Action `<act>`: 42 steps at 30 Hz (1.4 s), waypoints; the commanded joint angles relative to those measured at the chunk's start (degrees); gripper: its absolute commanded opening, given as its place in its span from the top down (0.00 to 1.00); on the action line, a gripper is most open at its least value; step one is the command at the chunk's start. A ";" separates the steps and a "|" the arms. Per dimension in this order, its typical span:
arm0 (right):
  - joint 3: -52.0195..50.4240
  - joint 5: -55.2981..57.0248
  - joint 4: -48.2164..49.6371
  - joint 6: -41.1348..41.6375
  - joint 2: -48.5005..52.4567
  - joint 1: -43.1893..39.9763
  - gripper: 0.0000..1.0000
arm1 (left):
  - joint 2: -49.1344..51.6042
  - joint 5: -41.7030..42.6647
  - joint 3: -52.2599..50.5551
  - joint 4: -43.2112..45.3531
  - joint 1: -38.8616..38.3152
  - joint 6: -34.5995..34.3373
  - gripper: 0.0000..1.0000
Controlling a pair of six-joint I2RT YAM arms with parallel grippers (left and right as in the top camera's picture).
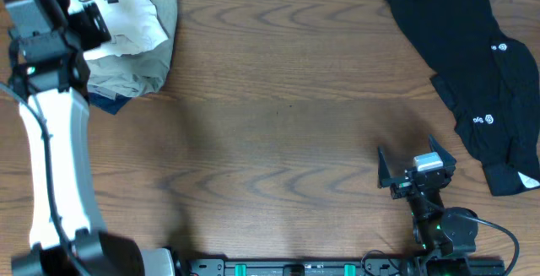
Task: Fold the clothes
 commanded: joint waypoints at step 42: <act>-0.33 0.57 0.02 1.03 -0.50 -0.74 0.01 | -78.51 7.28 -84.87 38.18 -14.62 -8.15 0.02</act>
